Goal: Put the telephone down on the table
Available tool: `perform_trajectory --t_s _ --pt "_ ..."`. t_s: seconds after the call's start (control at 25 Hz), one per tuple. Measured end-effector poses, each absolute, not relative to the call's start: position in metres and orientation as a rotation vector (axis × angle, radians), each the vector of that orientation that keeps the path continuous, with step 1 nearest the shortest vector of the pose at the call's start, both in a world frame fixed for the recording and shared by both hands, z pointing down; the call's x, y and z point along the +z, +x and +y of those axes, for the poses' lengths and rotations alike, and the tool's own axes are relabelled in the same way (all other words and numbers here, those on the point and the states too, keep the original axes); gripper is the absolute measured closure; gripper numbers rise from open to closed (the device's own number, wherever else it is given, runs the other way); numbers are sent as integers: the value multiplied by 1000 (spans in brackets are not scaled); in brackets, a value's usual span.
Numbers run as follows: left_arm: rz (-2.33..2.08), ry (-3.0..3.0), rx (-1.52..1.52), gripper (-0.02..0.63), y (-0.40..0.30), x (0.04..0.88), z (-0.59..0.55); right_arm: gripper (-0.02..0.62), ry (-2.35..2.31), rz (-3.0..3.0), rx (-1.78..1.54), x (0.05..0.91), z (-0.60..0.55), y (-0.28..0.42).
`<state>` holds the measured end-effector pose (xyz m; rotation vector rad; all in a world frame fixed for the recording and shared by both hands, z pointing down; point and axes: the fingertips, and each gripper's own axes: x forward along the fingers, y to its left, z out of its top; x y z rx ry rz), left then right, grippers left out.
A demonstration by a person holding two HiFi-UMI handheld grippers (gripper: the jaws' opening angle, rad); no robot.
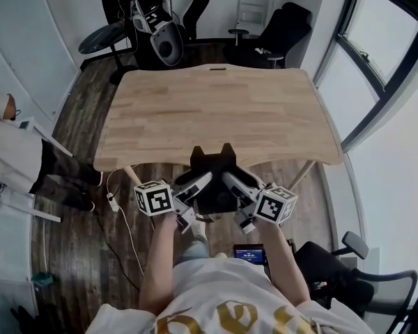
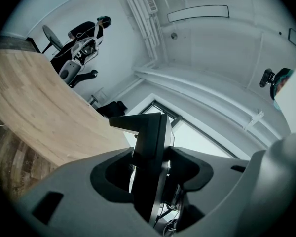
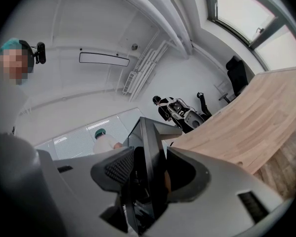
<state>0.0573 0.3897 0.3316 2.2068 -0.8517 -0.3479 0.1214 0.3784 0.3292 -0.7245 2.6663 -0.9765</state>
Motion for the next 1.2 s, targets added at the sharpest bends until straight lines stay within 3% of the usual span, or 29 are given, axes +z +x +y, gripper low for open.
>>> perform_trajectory --t_s 0.44,1.2 --pt "-793 2179 -297 394 52 359 298 396 -792 2613 -1055 357 289 117" --pt "-699 2100 -237 394 -37 393 81 394 -912 2534 -1176 391 76 27"
